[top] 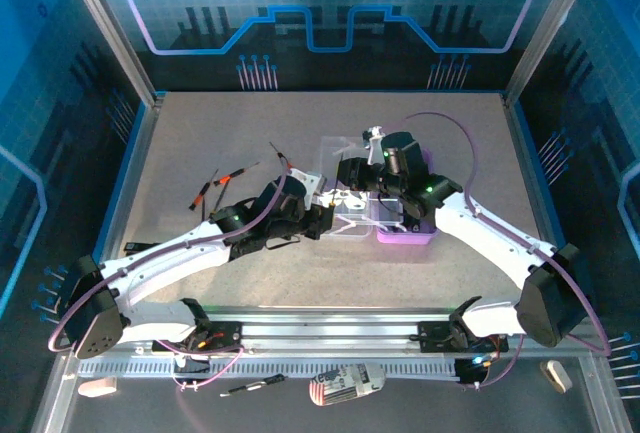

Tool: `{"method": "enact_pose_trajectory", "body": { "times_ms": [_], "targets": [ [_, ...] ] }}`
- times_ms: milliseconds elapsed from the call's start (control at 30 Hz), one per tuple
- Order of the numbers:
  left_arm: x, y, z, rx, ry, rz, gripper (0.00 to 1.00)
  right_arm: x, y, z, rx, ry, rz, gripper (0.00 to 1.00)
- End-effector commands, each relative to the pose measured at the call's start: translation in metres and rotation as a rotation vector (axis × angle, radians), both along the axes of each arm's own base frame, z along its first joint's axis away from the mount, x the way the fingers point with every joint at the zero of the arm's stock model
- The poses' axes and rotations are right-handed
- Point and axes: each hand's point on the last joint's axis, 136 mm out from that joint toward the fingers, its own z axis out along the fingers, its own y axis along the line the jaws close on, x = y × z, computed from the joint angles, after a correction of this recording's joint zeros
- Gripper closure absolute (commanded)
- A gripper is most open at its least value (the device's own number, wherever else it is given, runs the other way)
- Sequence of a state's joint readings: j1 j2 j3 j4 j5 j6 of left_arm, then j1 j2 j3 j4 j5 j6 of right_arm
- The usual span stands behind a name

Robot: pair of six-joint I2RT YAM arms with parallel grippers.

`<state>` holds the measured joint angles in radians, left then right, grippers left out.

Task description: Pack the tool kit

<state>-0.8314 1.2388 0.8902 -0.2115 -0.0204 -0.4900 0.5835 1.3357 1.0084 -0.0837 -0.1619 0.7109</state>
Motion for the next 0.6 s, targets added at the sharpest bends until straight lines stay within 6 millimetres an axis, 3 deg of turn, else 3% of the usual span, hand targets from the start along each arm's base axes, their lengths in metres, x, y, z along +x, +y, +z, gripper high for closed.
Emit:
{"method": "enact_pose_trajectory", "body": {
  "times_ms": [0, 367, 567],
  "targets": [
    [-0.0002, -0.0085, 0.0115, -0.015, -0.03, -0.035, 0.92, 0.0042, 0.0087, 0.012, 0.024, -0.025, 0.009, 0.79],
    [-0.0001, -0.0074, 0.0106, -0.006, -0.033, -0.033, 0.92, 0.0052, 0.0113, 0.0078, 0.026, -0.012, 0.014, 0.82],
    [0.0019, -0.0035, 0.0093, 0.005, -0.039, -0.013, 0.81, 0.0053, 0.0072, 0.0112, 0.025, -0.021, -0.006, 0.9]
  ]
}}
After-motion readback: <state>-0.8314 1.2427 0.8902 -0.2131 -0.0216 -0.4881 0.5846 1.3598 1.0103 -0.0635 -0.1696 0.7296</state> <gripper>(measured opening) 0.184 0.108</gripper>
